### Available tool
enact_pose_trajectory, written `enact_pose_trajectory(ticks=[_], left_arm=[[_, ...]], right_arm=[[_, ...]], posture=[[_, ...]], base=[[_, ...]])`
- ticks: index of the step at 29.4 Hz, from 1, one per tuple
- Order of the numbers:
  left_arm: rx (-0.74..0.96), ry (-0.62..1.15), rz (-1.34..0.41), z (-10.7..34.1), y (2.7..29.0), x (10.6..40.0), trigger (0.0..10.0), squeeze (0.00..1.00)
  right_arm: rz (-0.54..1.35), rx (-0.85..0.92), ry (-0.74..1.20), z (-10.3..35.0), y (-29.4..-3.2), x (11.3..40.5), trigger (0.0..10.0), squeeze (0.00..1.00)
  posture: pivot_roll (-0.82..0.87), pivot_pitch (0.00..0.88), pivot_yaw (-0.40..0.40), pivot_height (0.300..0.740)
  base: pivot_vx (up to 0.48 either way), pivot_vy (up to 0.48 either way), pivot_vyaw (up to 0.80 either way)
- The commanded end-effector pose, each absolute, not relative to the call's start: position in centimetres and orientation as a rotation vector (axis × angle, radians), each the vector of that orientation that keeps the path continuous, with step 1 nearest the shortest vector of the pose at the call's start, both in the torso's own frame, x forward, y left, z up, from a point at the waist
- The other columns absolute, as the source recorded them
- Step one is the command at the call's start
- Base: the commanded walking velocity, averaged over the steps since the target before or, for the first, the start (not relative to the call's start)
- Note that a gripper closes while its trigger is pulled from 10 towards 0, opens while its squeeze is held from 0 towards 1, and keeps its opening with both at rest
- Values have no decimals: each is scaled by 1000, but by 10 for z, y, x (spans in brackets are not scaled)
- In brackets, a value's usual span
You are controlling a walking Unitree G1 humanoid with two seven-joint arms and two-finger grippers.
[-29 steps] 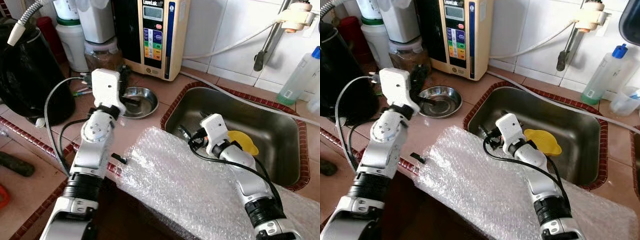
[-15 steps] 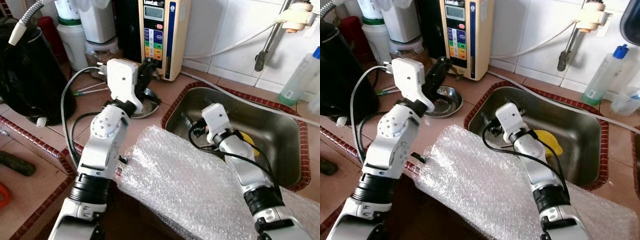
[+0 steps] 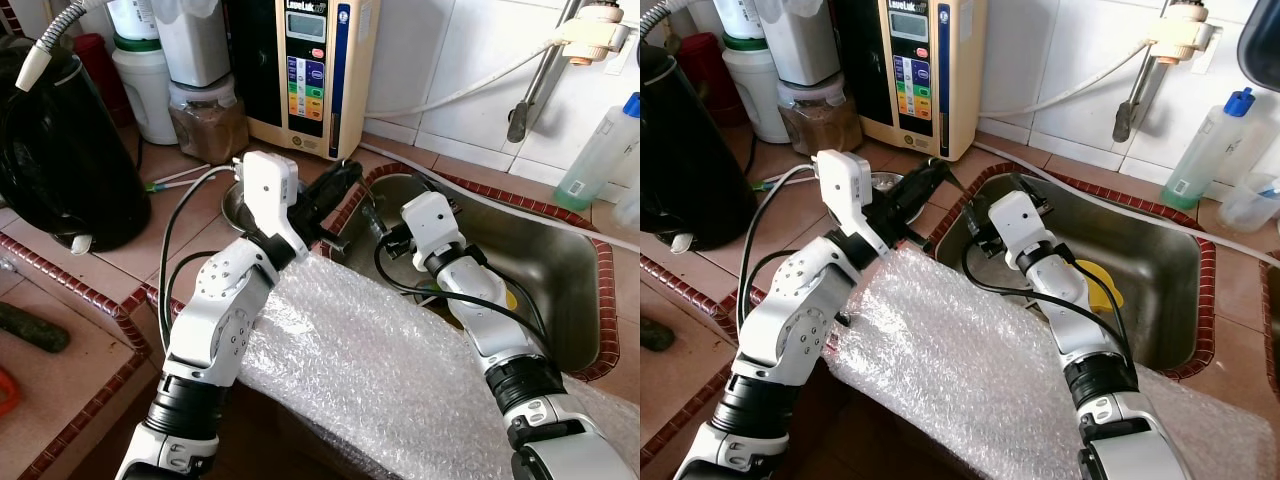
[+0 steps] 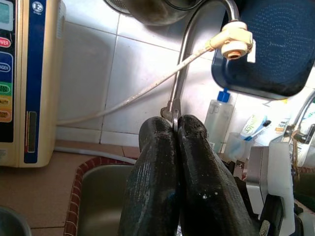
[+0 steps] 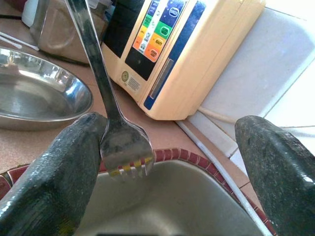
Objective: Kitchen organization
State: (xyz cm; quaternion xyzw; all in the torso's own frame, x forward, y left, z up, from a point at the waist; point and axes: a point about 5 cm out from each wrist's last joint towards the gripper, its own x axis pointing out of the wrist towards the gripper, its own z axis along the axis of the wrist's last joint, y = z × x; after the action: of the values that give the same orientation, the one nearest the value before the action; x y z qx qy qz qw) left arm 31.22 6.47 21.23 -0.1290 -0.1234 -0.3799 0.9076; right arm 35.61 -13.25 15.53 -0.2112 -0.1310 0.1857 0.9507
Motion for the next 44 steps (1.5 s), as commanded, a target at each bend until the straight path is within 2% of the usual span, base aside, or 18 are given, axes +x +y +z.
enact_pose_trajectory(ticks=[1,7,8,10,12,13,17,29,44], left_arm=[[-255,-254,-814,214,63,310,0,0],[-248,-245,-832,212,60,309,0,0],[-246,-239,-832,211,60,309,0,0],[-252,-227,-827,207,60,309,0,0],[-256,-225,-826,207,60,309,0,0],[-252,-224,-827,206,60,308,0,0],[-240,-222,-822,205,60,309,0,0],[-229,-221,-803,204,65,312,0,0],[-200,-213,-785,199,67,313,0,0]], right_arm=[[368,-406,-282,160,-131,359,10000,0],[374,-366,-293,166,-125,363,10000,0],[381,-352,-287,166,-123,364,2667,0],[386,-333,-278,165,-119,366,1765,0],[386,-332,-277,165,-118,366,1765,0],[390,-321,-273,164,-116,367,0,0],[394,-311,-267,164,-112,368,0,0],[361,-303,-244,162,-126,371,0,0],[361,-307,-236,161,-129,373,0,0]], posture=[[64,0,-9,740],[63,0,-9,740],[62,0,-9,740],[61,0,-9,740],[61,0,-9,740],[62,0,-10,740],[67,0,-14,740],[58,0,-14,740],[60,0,-20,740]], base=[[0,0,0],[0,0,0],[0,0,0],[0,0,0],[0,0,0],[0,0,0],[0,0,0],[0,0,0],[0,0,0]])
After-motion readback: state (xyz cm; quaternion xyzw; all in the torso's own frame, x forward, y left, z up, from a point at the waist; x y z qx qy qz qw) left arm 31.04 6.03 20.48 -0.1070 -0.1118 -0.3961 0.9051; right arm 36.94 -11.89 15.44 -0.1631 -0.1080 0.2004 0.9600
